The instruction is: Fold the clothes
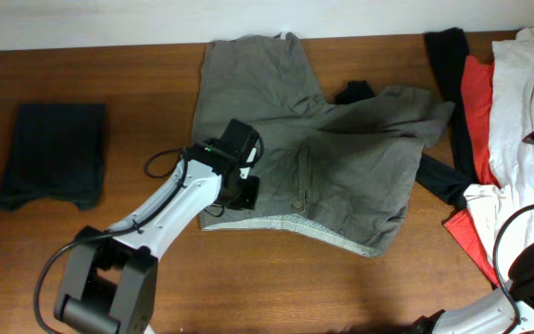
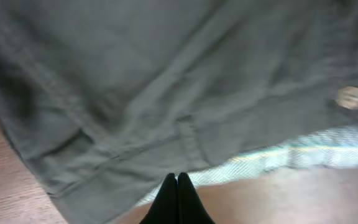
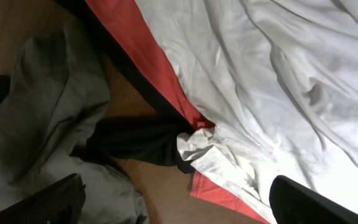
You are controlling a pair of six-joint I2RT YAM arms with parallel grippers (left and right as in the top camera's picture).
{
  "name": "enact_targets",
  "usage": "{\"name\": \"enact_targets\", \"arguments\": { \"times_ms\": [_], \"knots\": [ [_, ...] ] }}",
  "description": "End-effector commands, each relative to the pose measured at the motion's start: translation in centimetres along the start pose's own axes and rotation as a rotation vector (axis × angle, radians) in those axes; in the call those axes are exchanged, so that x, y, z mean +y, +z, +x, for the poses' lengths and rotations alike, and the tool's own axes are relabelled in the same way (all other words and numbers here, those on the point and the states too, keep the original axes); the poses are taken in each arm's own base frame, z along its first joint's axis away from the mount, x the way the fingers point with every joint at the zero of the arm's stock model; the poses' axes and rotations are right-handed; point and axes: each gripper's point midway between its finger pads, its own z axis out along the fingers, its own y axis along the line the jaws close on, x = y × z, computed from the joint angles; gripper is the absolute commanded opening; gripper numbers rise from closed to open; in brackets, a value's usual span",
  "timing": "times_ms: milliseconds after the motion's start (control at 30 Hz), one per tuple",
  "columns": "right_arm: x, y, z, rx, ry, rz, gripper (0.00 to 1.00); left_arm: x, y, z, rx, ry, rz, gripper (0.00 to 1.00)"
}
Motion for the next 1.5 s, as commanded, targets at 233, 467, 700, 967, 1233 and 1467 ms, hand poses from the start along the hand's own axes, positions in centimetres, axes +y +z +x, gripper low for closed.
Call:
{"name": "enact_targets", "arguments": {
  "times_ms": [233,467,700,967,1233,1467],
  "knots": [
    [0.4,0.2,0.1,0.006,-0.013,-0.01,0.99,5.0,5.1,0.9,0.128,-0.147,-0.06,0.0],
    [0.4,0.2,0.1,0.006,-0.013,-0.01,0.99,9.5,6.8,2.5,0.217,-0.187,-0.139,0.0],
    [0.4,0.2,0.1,0.006,-0.013,-0.01,0.99,17.4,5.7,2.7,0.191,-0.297,-0.353,0.0],
    [0.4,0.2,0.1,0.006,-0.013,-0.01,0.99,22.8,5.6,0.0,0.035,-0.422,-0.349,0.0],
    [0.4,0.2,0.1,0.006,-0.013,-0.01,0.98,23.7,1.5,-7.3,-0.136,-0.264,-0.362,0.0],
    [0.3,0.2,0.1,0.005,-0.012,-0.01,0.99,18.3,-6.4,-12.9,-0.227,-0.23,-0.196,0.0]
  ]
}}
